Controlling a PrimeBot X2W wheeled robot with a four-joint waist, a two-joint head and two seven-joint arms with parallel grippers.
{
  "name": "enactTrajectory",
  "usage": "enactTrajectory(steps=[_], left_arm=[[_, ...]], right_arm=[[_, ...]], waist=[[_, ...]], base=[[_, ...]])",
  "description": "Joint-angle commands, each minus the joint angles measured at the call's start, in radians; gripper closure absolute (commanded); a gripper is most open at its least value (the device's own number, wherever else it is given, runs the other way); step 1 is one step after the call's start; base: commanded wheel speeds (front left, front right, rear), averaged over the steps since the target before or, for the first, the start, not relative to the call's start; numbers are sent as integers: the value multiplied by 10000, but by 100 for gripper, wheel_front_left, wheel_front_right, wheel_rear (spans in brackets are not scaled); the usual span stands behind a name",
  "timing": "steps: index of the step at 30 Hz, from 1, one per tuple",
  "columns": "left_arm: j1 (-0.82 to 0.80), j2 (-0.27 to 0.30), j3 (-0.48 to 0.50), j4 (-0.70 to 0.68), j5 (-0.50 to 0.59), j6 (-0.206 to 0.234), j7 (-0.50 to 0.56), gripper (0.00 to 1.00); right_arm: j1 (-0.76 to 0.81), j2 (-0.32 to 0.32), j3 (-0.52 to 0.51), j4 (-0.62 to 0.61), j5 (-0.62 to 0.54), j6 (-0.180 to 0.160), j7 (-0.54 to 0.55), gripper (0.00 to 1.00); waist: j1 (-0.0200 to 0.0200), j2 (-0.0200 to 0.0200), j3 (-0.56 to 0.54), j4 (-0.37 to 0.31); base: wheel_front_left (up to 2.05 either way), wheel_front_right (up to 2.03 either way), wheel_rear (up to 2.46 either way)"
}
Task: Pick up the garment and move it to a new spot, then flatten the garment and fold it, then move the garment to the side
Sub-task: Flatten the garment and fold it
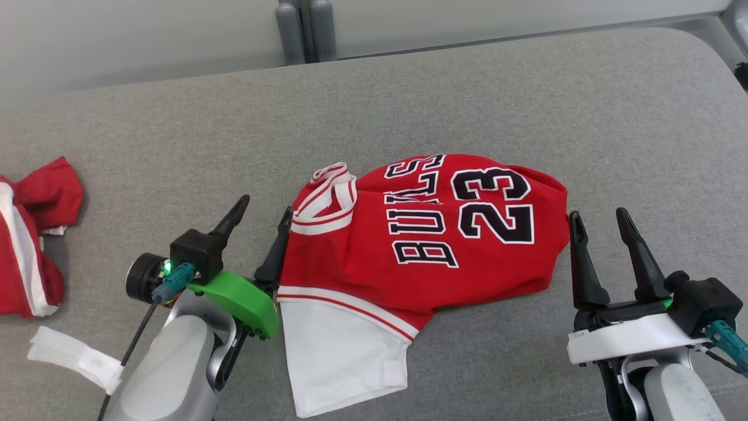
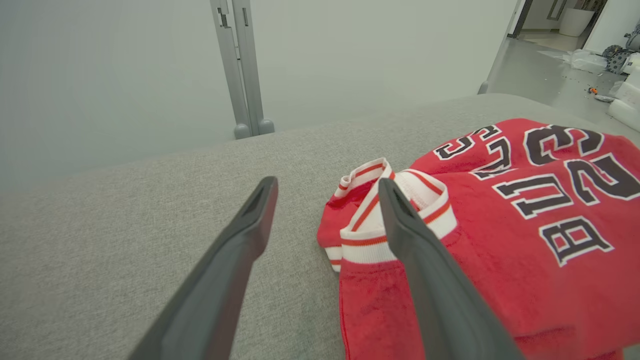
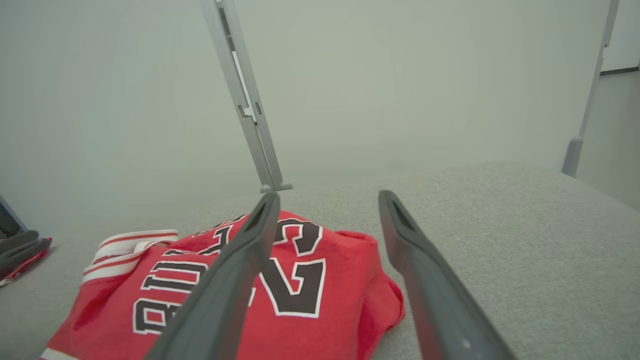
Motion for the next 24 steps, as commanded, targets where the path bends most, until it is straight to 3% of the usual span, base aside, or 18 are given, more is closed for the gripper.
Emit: enactTrajectory(steps=[1, 10, 11, 12, 13, 18, 24], left_arm=[[-141, 104, -170, 322, -146, -24, 2, 0], [-289, 95, -1421, 1909, -976, -15, 220, 0], [-300, 62, -1583, 2055, -1072, -15, 298, 23], [-331, 54, -1684, 2135, -1157, -15, 307, 56], [-393, 70, -1773, 2235, -1274, -15, 287, 97], [-655, 114, -2099, 2613, -1589, -14, 186, 100], [-1041, 407, -1526, 2752, -1835, 40, 10, 100]], right_arm=[[-111, 19, -44, 37, -67, -14, -29, 0], [-219, 60, -108, 89, -95, -14, -28, 0], [-224, 61, -117, 94, -100, -14, -28, 0], [-214, 62, -125, 97, -102, -14, -28, 0], [-203, 65, -128, 101, -109, -14, -28, 0], [-209, 72, -152, 104, -149, -14, -28, 0], [-100, 24, -296, 51, -155, -14, -28, 0]], waist=[[0, -1, 218, -220], [0, -1, 387, -426], [0, -1, 390, -434], [0, -1, 391, -436], [0, -1, 389, -436], [0, -1, 355, -426], [0, -1, 307, -292]], base=[[0, 0, 0], [0, 0, 0], [0, 0, 0], [0, 0, 0], [0, 0, 0], [0, 0, 0], [0, 0, 0]])
